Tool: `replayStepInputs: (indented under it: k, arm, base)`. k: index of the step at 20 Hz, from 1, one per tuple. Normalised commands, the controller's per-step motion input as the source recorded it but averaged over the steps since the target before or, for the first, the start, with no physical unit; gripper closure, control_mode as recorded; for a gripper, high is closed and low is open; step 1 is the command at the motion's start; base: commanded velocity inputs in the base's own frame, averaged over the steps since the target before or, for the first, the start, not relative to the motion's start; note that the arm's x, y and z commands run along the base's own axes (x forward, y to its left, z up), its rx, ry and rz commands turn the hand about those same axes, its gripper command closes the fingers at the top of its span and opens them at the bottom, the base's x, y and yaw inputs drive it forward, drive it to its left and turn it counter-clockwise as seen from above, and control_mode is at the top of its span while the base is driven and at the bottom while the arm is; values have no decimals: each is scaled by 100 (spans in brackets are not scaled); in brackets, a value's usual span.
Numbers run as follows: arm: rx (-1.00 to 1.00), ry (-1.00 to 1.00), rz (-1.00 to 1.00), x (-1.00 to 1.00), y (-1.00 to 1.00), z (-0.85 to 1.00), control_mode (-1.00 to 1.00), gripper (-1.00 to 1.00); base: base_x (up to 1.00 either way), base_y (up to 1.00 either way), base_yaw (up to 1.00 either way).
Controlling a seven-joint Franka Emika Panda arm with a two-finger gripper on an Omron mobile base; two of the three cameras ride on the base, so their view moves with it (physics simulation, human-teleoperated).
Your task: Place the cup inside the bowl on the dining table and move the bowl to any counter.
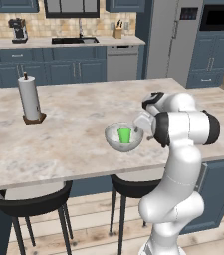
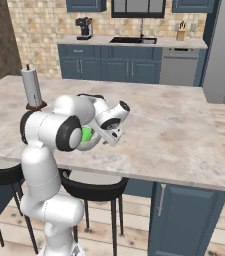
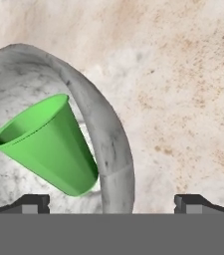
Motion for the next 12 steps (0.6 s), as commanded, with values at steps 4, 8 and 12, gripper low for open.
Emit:
replayStepInputs:
  k: [4,8,12]
  arm:
    - [0,0,0,2,0,-7,-100,-100]
    - [0,0,0,0,1,-5,-100,-100]
    - [0,0,0,0,6,-15,-100,-100]
  base:
    - [0,0,0]
    - [0,0,0]
    - [0,0,0]
